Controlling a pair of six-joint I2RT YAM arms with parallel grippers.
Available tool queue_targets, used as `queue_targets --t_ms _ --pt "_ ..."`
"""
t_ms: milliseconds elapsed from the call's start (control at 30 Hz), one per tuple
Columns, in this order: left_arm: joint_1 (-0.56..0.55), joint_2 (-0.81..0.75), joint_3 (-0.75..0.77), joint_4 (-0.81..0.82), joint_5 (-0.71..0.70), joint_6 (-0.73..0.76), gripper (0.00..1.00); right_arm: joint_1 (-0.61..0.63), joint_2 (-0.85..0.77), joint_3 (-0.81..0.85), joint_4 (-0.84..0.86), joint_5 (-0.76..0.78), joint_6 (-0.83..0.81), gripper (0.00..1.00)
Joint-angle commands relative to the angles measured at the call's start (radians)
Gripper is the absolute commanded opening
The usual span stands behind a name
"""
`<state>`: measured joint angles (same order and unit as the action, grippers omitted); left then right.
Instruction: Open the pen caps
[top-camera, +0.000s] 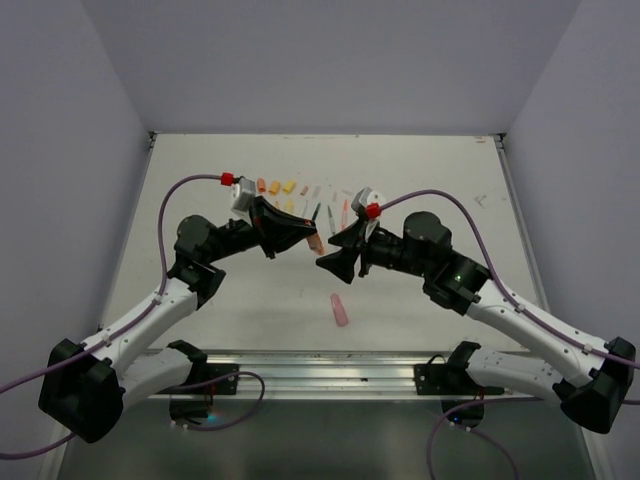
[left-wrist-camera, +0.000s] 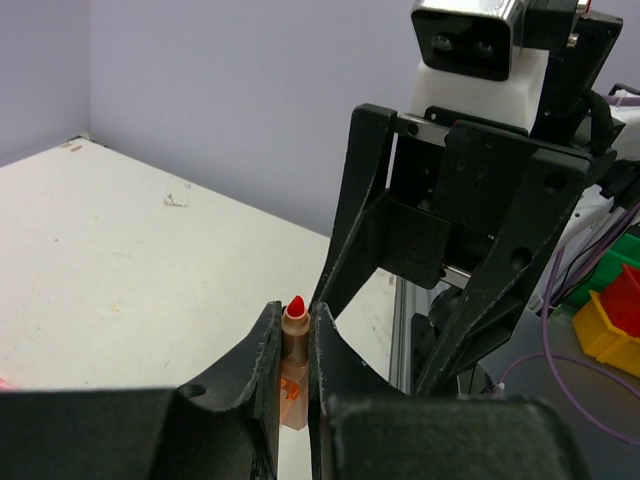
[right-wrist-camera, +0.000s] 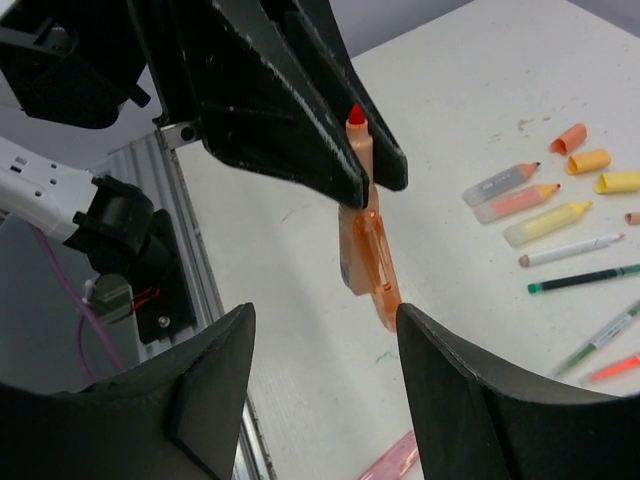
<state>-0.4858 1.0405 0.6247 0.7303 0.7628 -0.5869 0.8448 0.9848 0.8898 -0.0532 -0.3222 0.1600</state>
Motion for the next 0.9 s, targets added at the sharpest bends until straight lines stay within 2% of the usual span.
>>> queue_targets --t_ms 0,300,667,867 --pt "-0.005 -0.016 0.038 -0.015 0.027 0.048 0.00 -0.007 0.040 0.067 0.010 0.037 -0.056 0.62" --pt "-0.005 -0.011 0.047 -0.011 0.050 0.053 0.00 -0.047 0.117 0.136 0.030 -0.018 -0.089 0.61" --pt "-0.005 0.010 0.055 0.017 0.053 0.050 0.00 -0.055 0.166 0.153 0.042 -0.136 -0.074 0.49" --pt "-0.005 0.026 0.056 0.026 0.047 0.052 0.00 -0.073 0.170 0.132 0.047 -0.124 -0.054 0.26"
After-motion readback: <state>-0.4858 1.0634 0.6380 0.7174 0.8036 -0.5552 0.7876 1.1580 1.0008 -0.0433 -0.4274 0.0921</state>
